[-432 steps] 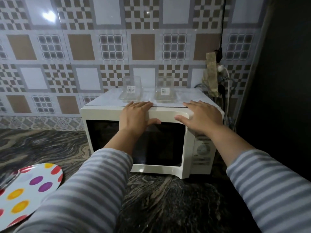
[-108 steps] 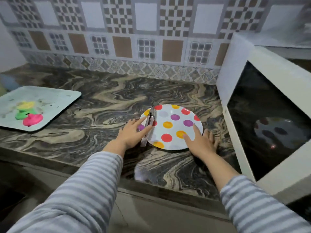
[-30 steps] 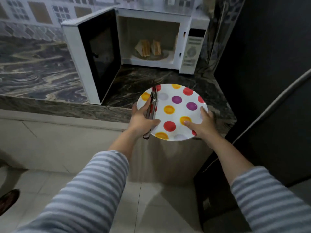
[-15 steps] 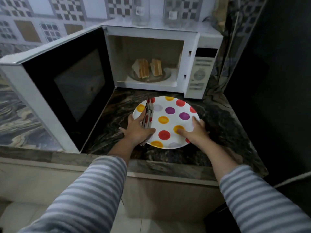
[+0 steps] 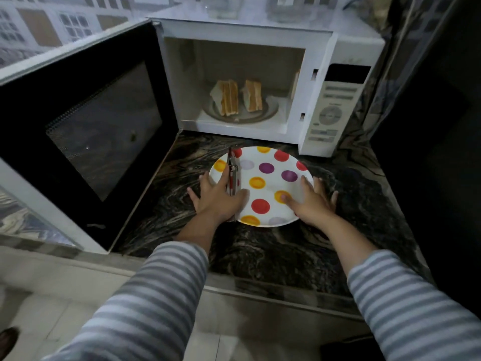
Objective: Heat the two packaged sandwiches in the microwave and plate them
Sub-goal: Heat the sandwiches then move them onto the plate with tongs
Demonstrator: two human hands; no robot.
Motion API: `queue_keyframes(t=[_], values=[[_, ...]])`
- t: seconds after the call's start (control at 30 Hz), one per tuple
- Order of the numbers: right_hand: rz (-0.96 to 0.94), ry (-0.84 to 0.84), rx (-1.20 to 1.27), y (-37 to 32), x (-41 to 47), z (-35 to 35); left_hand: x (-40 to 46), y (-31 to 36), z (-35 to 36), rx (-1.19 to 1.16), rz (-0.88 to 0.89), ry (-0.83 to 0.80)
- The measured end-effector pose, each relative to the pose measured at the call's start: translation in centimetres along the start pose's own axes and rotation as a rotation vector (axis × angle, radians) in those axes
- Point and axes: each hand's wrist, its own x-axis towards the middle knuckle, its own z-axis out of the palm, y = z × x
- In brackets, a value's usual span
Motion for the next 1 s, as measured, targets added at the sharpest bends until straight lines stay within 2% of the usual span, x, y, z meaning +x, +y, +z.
queue_keyframes(t=[0.17, 0.27, 0.33, 0.43, 0.53, 0.67, 0.9, 1.0], values=[[0.016, -0.035, -0.04, -0.5, 0.5, -0.8, -0.1, -0.3, -0.5, -0.012, -0.015, -0.008], [-0.09, 0.12, -0.124, -2.6, 0.0, -1.0, -0.3, -2.3, -1.6, 0.13, 0.066, 0.041], [-0.193, 0.206, -0.005, -4.9, -0.9, -0.6, -0.5, -3.9, -2.0, 0.232, 0.14, 0.029], [-0.171, 0.144, 0.25, -8.8, -2.3, 0.2, -0.8, -5.4, -1.7, 0.268, 0.221, 0.074], [-0.13, 0.119, 0.203, -11.1, -3.0, 1.1, -0.9, -5.8, -1.0, 0.321, 0.248, 0.159], [-0.084, 0.136, 0.147, -11.9, -3.1, 1.9, -0.7, -6.0, -0.8, 0.32, 0.248, 0.173], [-0.082, 0.121, 0.212, -10.3, -3.3, 0.9, -0.9, -5.8, -1.0, 0.321, 0.249, 0.167], [-0.089, 0.066, 0.365, -8.8, -3.3, 0.1, -0.8, -5.8, -1.1, 0.322, 0.25, 0.139]])
